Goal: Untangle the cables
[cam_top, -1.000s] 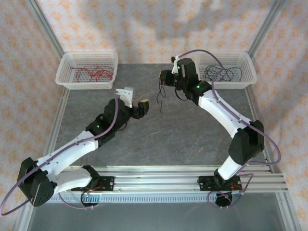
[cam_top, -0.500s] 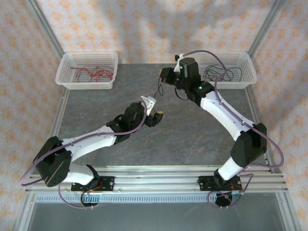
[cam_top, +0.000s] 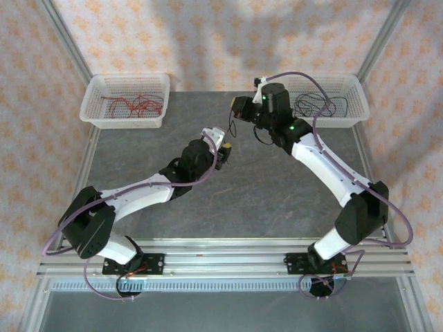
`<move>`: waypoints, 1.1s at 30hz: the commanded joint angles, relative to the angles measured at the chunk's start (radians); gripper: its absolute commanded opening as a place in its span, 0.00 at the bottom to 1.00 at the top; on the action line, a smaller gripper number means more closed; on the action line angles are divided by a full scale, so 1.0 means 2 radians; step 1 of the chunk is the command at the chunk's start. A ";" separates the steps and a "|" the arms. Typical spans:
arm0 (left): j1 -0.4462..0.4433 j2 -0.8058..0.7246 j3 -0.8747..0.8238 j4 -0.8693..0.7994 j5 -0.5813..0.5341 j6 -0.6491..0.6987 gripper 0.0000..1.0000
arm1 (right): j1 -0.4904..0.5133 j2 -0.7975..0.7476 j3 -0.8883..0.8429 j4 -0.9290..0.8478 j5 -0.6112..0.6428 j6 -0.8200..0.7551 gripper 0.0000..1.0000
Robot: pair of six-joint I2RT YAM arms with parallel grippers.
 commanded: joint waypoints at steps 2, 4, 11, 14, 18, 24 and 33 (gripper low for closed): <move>0.002 0.013 0.003 0.039 0.005 -0.002 0.16 | 0.001 -0.025 0.005 -0.003 0.018 -0.005 0.00; 0.002 0.012 -0.008 0.047 0.005 -0.012 0.01 | 0.001 -0.030 0.007 -0.002 0.030 -0.007 0.00; -0.013 -0.015 -0.069 0.065 0.006 -0.052 0.00 | -0.003 -0.050 0.012 0.045 0.124 -0.010 0.00; -0.029 -0.024 -0.091 0.068 0.000 -0.066 0.00 | -0.006 -0.056 -0.003 0.101 0.157 0.007 0.00; -0.040 -0.031 -0.118 0.072 -0.012 -0.085 0.00 | -0.006 -0.051 -0.008 0.155 0.188 0.024 0.00; -0.041 -0.044 -0.144 0.071 -0.036 -0.100 0.00 | -0.007 -0.061 -0.003 0.182 0.248 0.005 0.00; -0.042 -0.047 -0.111 0.051 -0.073 -0.105 0.24 | -0.010 -0.055 0.068 0.142 0.249 -0.057 0.00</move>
